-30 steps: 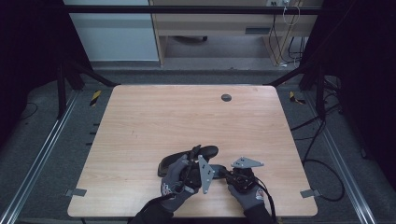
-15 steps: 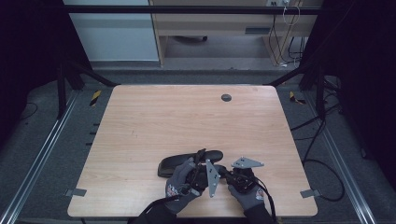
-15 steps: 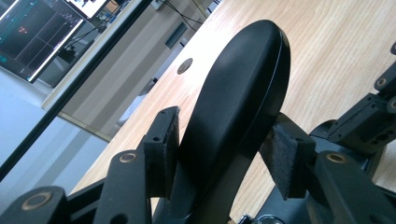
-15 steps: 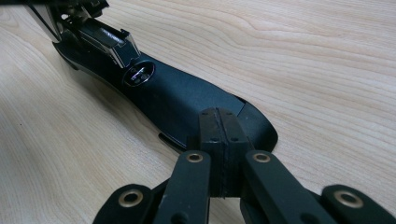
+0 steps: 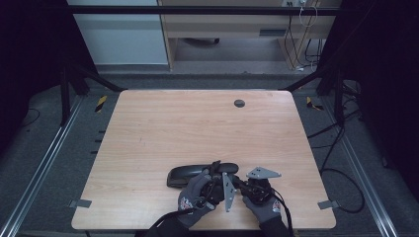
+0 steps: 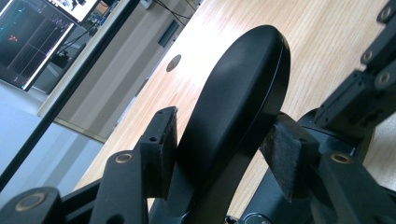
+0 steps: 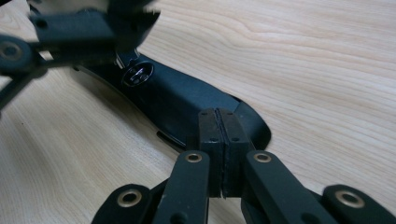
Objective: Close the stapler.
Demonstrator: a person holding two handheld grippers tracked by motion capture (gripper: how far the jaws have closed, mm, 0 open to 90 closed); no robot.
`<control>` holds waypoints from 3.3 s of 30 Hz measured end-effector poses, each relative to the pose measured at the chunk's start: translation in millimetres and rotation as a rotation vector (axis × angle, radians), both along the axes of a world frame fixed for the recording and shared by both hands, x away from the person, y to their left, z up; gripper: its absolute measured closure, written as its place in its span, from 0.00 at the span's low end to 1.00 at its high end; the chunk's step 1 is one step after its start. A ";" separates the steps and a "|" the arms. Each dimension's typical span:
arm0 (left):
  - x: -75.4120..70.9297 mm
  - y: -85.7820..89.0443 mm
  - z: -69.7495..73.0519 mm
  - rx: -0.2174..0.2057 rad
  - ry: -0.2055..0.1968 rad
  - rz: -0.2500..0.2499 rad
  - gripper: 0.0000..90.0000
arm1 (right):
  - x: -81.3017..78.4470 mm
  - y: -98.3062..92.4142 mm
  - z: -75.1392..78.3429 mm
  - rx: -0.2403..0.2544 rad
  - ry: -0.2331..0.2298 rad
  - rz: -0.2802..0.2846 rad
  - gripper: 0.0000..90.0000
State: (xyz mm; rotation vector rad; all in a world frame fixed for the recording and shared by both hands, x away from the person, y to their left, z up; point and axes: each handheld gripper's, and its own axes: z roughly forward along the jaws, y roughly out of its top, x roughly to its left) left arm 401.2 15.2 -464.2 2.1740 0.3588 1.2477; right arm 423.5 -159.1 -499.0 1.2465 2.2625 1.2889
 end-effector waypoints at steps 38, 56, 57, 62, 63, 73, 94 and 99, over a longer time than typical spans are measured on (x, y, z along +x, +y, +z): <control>-11.9 23.8 31.1 -0.309 0.233 -0.131 0.32 | 5.0 -42.0 -2.4 -0.040 -0.071 -0.170 0.59; 4.5 95.0 53.4 -0.501 0.260 -0.013 0.34 | 5.4 -48.8 1.8 -0.023 -0.076 -0.186 0.70; 5.7 100.3 53.3 -0.513 0.263 -0.003 0.34 | 5.3 -49.1 2.4 -0.023 -0.077 -0.183 0.72; 11.5 128.6 53.0 -0.569 0.267 0.062 0.35 | 4.9 -51.0 6.2 -0.012 -0.081 -0.178 0.78; 12.4 134.3 52.9 -0.584 0.269 0.074 0.35 | 5.0 -51.4 7.0 -0.006 -0.078 -0.175 0.79; 17.5 183.1 49.5 -0.624 0.270 0.177 0.37 | 6.3 -53.1 19.0 0.008 -0.090 -0.161 0.93; 20.6 237.7 7.3 -0.607 0.323 0.353 0.44 | 1.3 -21.2 68.8 0.119 -0.167 0.000 1.00; 23.0 241.6 -1.0 -0.597 0.337 0.381 0.46 | -1.1 -7.4 71.7 0.117 -0.166 0.045 1.00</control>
